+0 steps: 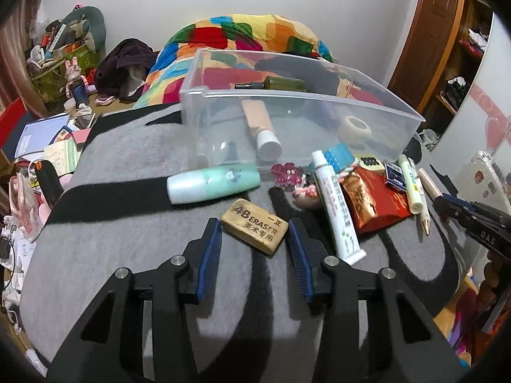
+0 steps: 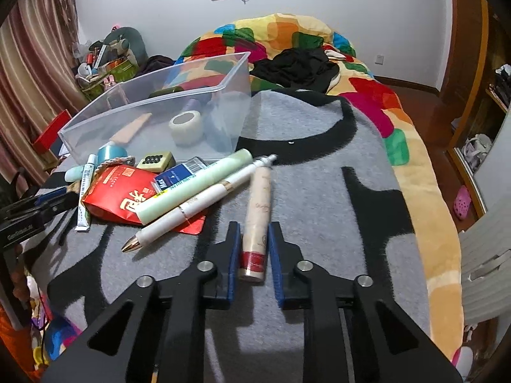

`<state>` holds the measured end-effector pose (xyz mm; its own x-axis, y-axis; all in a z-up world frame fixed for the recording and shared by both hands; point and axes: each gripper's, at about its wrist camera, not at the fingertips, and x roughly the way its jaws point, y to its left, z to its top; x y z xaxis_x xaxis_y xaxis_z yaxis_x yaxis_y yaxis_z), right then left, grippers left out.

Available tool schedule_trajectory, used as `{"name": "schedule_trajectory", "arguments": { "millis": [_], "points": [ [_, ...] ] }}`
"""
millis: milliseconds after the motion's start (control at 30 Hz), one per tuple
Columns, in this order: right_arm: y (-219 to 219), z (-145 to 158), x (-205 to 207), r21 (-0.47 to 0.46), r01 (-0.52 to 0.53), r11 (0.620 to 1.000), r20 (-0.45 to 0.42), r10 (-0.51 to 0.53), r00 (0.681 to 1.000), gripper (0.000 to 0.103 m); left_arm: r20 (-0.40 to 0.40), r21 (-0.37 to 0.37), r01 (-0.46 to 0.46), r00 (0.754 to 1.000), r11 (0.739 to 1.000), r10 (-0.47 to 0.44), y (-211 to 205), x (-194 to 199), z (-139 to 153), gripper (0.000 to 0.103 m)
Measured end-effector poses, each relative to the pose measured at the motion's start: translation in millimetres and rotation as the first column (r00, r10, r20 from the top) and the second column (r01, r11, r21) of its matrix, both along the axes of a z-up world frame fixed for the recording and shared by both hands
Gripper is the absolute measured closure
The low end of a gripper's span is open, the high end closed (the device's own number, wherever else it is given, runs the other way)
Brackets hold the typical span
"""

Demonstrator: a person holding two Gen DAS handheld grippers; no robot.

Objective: Organize objects
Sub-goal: 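Carry the eraser with the left gripper while the right carries the lipstick tube into the box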

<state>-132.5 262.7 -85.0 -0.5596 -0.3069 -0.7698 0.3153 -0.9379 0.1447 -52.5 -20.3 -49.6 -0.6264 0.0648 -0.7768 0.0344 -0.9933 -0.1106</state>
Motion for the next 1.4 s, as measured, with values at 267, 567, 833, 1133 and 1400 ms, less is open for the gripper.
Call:
{"name": "schedule_trajectory", "arguments": {
  "millis": [267,567,833,1133,1400],
  "points": [
    [6,14,8,-0.015,0.02,1.0,-0.05,-0.021,0.999,0.089,-0.063,0.023,-0.022,0.998,0.999,0.024,-7,19,21,0.06],
    [0,57,12,-0.079,-0.003,0.997,-0.155,-0.01,0.988,0.089,-0.174,0.039,-0.016,0.984,0.999,0.023,-5,15,60,0.06],
    [-34,78,-4,-0.097,-0.064,0.993,-0.206,0.043,0.978,0.089,-0.212,0.057,-0.019,0.977,0.998,0.03,-5,-4,75,0.06],
    [-80,83,-38,-0.112,-0.136,0.984,-0.194,0.112,0.975,0.089,-0.189,0.077,-0.041,0.98,0.996,0.055,-15,-37,75,0.06],
    [-112,78,-72,-0.102,-0.16,0.982,-0.142,0.145,0.979,0.089,-0.127,0.092,-0.061,0.989,0.994,0.073,-27,-72,63,0.06]
  ]
}}
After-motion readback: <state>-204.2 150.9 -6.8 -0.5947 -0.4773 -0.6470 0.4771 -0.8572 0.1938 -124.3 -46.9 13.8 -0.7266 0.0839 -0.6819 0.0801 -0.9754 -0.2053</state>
